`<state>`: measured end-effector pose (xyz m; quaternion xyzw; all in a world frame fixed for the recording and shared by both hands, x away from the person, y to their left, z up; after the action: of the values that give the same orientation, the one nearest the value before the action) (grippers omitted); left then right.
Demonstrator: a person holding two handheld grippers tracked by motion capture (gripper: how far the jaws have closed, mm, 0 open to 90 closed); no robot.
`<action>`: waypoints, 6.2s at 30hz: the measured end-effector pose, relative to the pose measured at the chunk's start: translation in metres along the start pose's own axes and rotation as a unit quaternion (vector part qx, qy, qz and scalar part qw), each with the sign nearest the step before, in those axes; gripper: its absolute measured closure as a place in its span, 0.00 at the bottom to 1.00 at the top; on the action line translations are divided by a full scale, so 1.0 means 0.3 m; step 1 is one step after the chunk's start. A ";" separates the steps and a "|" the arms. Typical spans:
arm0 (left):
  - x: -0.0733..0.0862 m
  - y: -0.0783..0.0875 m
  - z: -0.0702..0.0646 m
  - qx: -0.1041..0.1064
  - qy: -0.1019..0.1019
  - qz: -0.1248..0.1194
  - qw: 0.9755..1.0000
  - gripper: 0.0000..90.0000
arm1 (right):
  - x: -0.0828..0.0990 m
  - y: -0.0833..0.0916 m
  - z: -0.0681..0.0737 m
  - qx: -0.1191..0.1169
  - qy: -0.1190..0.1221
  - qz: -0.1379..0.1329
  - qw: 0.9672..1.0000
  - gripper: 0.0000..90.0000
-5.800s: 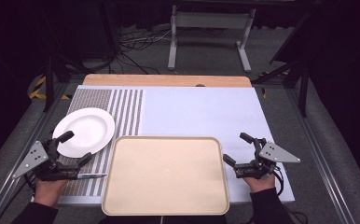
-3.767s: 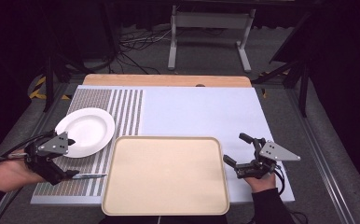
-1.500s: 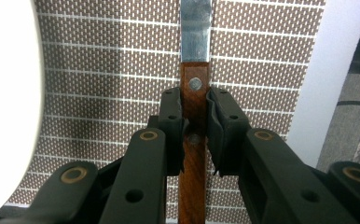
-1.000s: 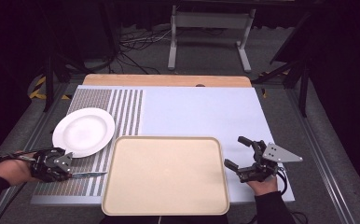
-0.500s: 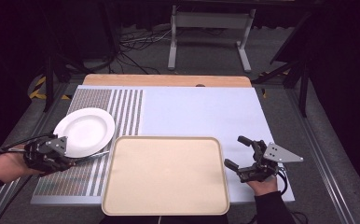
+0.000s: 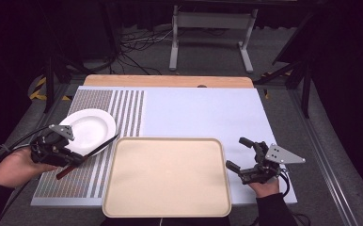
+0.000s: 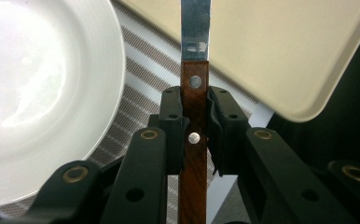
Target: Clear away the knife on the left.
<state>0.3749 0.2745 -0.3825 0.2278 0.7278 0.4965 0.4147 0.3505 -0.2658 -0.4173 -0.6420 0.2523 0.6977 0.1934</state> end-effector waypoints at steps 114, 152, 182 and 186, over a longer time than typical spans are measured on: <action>-0.163 -0.363 -0.247 0.081 0.131 -0.009 0.988 0.56 | -0.001 0.037 -0.021 0.013 -0.012 -0.007 1.000 0.01; -0.412 -0.439 -0.317 0.016 -0.055 -0.079 0.995 1.00 | 0.004 0.041 -0.028 0.012 -0.014 -0.007 1.000 0.01; -0.418 -0.537 -0.280 -0.011 -0.063 -0.024 0.998 1.00 | 0.003 0.043 -0.028 0.010 -0.012 -0.007 1.000 0.01; -0.408 -0.531 -0.258 -0.010 -0.053 -0.028 0.998 1.00 | 0.003 0.043 -0.027 0.009 -0.013 -0.008 1.000 0.01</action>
<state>0.3910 0.0780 -0.4687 0.2288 0.7059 0.4791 0.4688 0.3492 -0.2810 -0.4171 -0.6327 0.2510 0.7023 0.2085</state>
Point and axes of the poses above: each handheld gripper's, and its own axes: y roughly backward along the jaws, x roughly out of its underside, z roughly to its left, the point moved 4 cm from there along -y, roughly forward along the jaws
